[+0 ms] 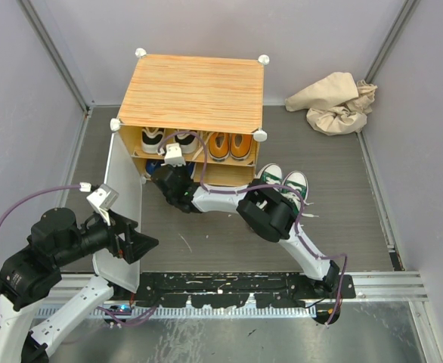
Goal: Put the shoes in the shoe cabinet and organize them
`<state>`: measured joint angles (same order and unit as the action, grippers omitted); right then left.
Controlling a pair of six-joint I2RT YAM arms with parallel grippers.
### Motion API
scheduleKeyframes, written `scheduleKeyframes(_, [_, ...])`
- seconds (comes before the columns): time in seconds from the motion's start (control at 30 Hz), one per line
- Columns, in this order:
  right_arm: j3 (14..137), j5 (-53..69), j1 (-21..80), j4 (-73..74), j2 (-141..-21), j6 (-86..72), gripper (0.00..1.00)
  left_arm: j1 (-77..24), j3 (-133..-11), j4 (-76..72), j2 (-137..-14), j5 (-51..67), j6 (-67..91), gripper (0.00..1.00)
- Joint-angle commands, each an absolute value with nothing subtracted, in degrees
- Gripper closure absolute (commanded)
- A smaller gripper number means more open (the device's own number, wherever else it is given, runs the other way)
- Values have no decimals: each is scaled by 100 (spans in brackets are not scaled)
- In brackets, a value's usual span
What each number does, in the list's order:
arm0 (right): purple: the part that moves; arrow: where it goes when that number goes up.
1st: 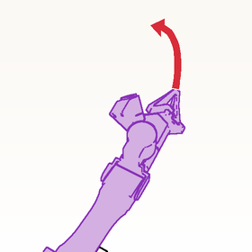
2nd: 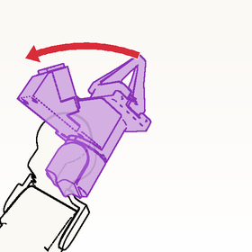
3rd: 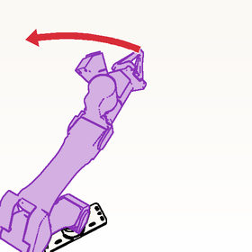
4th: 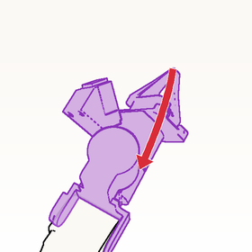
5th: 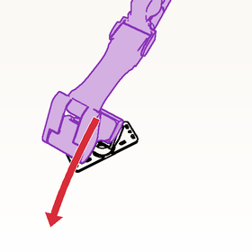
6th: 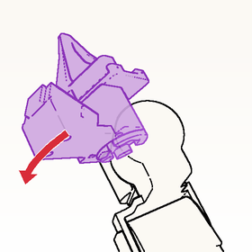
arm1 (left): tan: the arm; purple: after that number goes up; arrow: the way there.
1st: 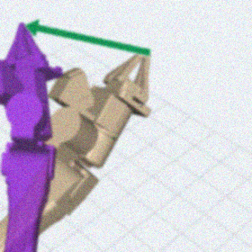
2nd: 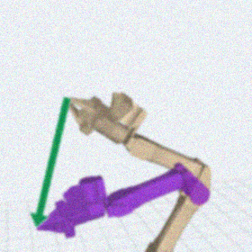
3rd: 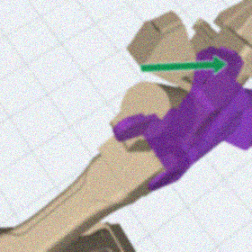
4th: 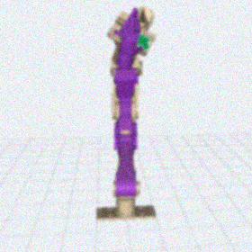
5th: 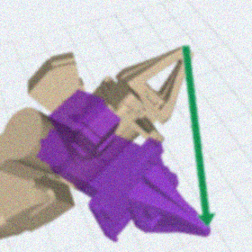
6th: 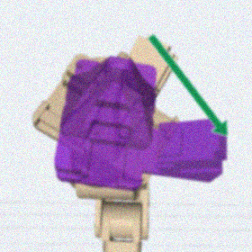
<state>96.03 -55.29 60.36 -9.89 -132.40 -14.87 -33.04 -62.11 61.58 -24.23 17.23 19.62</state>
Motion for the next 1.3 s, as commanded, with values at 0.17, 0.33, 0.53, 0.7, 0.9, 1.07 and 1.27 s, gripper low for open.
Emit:
scheduleKeyframes(0.17, [10294, -5284, 5607, -1734, -13116, -1331, 99, -3299, -6213, 6355, -2395, 1400, 1899, 2])
scheduleKeyframes(0.33, [10345, -5140, 5590, -1450, -12990, -1349, 99, -3298, -6215, 6356, -2378, 1373, 1899, 2])
scheduleKeyframes(0.53, [9864, -4982, 5597, -1865, -12730, -1446, 99, -3305, -6169, 6351, -2387, 1388, 1918, 2])
scheduleKeyframes(0.7, [9408, -5144, 5596, -2865, -12763, -1015, 86, -3303, -6174, 6382, -2366, 1376, 1901, 2])
scheduleKeyframes(0.9, [9307, -4944, 5652, -2405, -12612, -1280, 50, -3301, -6152, 6363, -2375, 1366, 1905, 2])
scheduleKeyframes(1.07, [8992, -4921, 5878, -2331, -12265, -1294, 30, -3296, -6152, 6356, -2370, 1389, 1923, 2])
scheduleKeyframes(1.27, [8820, -4709, 6043, -1307, -11726, -1752, 26, -3295, -6202, 6428, -2334, 1346, 1927, 2])
